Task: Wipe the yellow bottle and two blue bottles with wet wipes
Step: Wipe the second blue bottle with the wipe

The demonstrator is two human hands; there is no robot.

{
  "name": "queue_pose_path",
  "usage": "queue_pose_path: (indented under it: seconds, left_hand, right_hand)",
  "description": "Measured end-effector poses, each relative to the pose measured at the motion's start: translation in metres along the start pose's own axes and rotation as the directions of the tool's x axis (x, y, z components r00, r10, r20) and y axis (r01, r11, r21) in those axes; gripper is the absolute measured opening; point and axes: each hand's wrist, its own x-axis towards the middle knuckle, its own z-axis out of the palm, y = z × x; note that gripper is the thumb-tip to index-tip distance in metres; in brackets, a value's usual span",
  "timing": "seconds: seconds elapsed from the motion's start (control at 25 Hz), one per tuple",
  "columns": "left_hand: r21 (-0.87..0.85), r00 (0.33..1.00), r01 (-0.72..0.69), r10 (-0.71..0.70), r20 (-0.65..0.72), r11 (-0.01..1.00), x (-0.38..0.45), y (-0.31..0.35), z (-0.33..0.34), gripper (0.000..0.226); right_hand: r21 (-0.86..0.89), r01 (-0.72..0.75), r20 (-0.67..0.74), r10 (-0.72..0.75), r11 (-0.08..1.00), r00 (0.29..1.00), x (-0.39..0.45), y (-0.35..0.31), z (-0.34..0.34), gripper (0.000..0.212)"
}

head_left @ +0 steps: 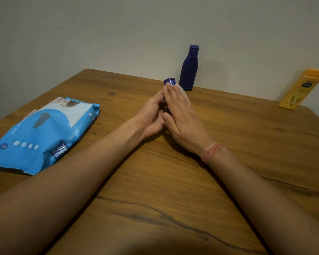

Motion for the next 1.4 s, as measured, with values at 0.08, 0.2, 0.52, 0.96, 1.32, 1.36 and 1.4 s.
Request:
queue_pose_path:
  seconds: [0.08,0.2,0.52,0.96,1.32,1.36,1.4]
  left_hand:
    - [0.007,0.999,0.018,-0.018,0.05,1.0,-0.001,0.0,0.002,0.043]
    - [0.07,0.992,0.064,-0.071,0.101,0.996,-0.002,-0.005,0.006,0.044]
    - [-0.008,0.982,-0.098,0.096,-0.16,0.995,0.001,0.007,-0.006,0.044]
    - [-0.011,0.994,-0.06,0.059,-0.095,0.998,-0.002,0.001,0.004,0.042]
    - [0.078,0.999,-0.001,0.004,-0.033,0.997,-0.003,0.004,0.003,0.044]
    - [0.069,1.0,0.013,-0.012,-0.01,0.998,-0.004,0.002,0.006,0.042]
    - [0.054,1.0,0.01,-0.01,-0.008,0.998,-0.004,0.001,0.008,0.042]
  right_hand:
    - [0.161,-0.081,-0.06,0.091,0.984,0.994,0.001,0.002,-0.002,0.059]
    - [0.431,-0.22,-0.084,0.282,0.875,0.956,0.001,0.009,-0.01,0.062]
    - [0.141,-0.035,0.154,0.013,0.989,0.988,-0.002,-0.011,-0.001,0.071]
    - [0.308,-0.138,0.077,0.12,0.941,0.99,0.0,0.001,-0.006,0.072]
    - [0.288,-0.096,0.011,0.097,0.953,0.995,0.0,0.0,-0.005,0.07]
    - [0.315,-0.115,-0.015,0.126,0.942,0.992,0.001,0.0,-0.007,0.07]
    - [0.339,-0.129,-0.015,0.142,0.932,0.99,0.001,0.001,-0.008,0.071]
